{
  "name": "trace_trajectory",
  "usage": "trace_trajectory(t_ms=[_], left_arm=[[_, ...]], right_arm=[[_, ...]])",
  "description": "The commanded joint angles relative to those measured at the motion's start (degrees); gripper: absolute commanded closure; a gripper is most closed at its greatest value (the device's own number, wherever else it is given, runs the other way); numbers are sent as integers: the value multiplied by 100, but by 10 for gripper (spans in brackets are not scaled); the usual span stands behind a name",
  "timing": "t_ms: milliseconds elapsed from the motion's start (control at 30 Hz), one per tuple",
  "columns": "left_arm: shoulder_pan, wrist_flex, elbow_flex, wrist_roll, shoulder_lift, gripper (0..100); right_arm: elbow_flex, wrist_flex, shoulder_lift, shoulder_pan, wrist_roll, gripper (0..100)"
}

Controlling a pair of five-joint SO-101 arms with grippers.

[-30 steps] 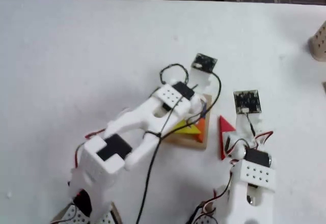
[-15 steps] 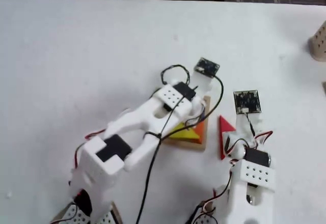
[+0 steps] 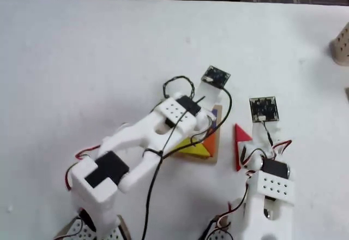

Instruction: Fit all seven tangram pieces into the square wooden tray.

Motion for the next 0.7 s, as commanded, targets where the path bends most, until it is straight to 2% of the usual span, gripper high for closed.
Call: trace_trajectory(t_ms=[0,333,533,667], left_arm=[[75,-396,-9,-70,48,978],[101,-563,-158,-70,251,977],[75,-1011,-149,-53,233,977],[84,-949,-211,-26,-48,977]], right_arm=[[-281,-84,40,-22,79,980],[-281,-75,31,-22,79,980],[-281,-75,22,-22,79,978],[-281,-75,22,-48,79,978]])
